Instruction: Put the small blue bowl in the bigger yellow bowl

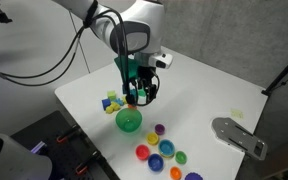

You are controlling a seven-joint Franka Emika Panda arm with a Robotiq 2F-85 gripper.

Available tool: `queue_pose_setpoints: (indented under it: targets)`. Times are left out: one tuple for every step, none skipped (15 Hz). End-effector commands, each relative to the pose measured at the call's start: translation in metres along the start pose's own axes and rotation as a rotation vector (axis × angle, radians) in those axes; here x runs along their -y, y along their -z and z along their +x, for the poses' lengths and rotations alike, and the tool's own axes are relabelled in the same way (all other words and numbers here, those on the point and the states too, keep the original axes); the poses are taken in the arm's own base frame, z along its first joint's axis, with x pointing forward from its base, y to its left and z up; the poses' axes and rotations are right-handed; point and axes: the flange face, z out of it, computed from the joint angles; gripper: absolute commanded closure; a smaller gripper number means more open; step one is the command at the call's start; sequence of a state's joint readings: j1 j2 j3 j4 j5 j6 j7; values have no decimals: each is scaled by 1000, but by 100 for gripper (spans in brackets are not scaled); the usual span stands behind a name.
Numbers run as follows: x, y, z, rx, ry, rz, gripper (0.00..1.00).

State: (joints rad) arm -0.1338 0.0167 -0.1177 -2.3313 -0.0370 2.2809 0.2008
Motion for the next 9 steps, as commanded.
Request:
queue_pose_setpoints:
  targets:
    - [3, 45, -32, -5, 115, -28, 0]
    - [5, 58, -40, -9, 137, -28, 0]
    - [7, 71, -49, -9, 166, -19, 0]
    - [10, 82, -58, -11, 196, -10, 0]
    - [12, 94, -67, -15, 225, -3, 0]
    - [14, 105, -76, -16, 252, 3, 0]
    - [15, 117, -85, -20, 279, 19, 0]
    - [16, 128, -93, -22, 301, 35, 0]
    - [17, 139, -101, -23, 322, 52, 0]
